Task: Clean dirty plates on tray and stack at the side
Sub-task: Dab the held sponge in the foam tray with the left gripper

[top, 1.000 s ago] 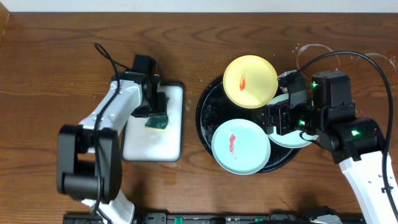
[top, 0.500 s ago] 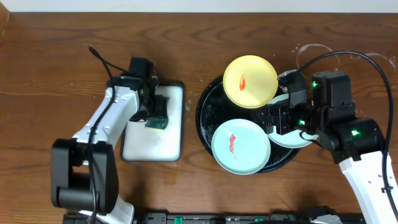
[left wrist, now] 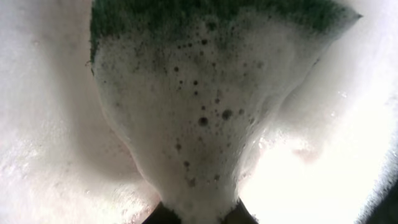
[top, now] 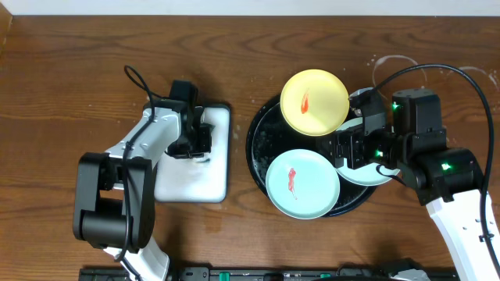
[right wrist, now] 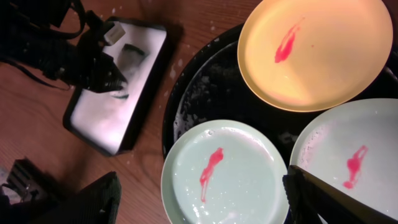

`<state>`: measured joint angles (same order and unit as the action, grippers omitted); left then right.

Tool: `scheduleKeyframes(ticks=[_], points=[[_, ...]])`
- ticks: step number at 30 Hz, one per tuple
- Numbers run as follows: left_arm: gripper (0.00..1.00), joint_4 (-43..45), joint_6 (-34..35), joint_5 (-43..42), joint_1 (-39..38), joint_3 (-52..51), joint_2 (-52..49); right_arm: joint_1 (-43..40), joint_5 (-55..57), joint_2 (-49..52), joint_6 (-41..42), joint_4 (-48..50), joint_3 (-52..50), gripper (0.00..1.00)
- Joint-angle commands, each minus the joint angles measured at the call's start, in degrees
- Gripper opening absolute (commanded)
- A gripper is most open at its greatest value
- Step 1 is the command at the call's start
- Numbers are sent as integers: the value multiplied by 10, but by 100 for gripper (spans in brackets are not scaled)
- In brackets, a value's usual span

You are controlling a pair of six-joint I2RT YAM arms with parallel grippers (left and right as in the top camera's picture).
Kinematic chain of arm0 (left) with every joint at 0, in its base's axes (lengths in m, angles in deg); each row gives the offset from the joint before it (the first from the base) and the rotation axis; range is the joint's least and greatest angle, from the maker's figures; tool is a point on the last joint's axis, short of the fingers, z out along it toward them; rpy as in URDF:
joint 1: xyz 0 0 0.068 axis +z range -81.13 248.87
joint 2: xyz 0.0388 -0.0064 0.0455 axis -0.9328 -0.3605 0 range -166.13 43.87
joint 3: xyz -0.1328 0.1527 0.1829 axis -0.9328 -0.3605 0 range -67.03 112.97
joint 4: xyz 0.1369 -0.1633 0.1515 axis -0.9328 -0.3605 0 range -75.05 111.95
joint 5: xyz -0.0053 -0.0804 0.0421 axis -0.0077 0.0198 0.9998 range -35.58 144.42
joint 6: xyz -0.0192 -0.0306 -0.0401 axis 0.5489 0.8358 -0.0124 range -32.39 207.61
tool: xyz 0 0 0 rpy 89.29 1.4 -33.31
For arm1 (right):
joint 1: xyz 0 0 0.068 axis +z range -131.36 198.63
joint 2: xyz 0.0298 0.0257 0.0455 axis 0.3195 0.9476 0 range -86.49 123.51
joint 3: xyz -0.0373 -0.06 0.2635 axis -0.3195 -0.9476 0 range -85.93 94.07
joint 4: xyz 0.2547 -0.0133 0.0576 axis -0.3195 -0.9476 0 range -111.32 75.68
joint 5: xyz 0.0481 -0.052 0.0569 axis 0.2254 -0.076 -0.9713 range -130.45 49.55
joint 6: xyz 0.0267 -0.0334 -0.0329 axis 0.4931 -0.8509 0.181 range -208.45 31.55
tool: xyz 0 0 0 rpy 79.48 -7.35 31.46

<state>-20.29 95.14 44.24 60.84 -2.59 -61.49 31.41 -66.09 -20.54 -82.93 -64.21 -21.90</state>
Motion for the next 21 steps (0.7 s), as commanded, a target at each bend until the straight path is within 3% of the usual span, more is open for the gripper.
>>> scheduleKeyframes(ticks=[1,2,3,7,12,21], points=[[8,-47,0,27,2,24,-4,6,2,-3,2,0,12,82],[38,-68,0,28,2,45,9,6,2,-2,2,0,12,82],[53,-81,0,28,2,57,18,6,2,-3,2,0,12,82],[73,-97,0,33,2,76,53,6,2,-3,2,-4,12,82],[75,-80,0,65,2,73,60,6,2,-2,2,-5,12,82],[75,44,-2,56,2,16,12,6,2,-2,2,-7,12,82]])
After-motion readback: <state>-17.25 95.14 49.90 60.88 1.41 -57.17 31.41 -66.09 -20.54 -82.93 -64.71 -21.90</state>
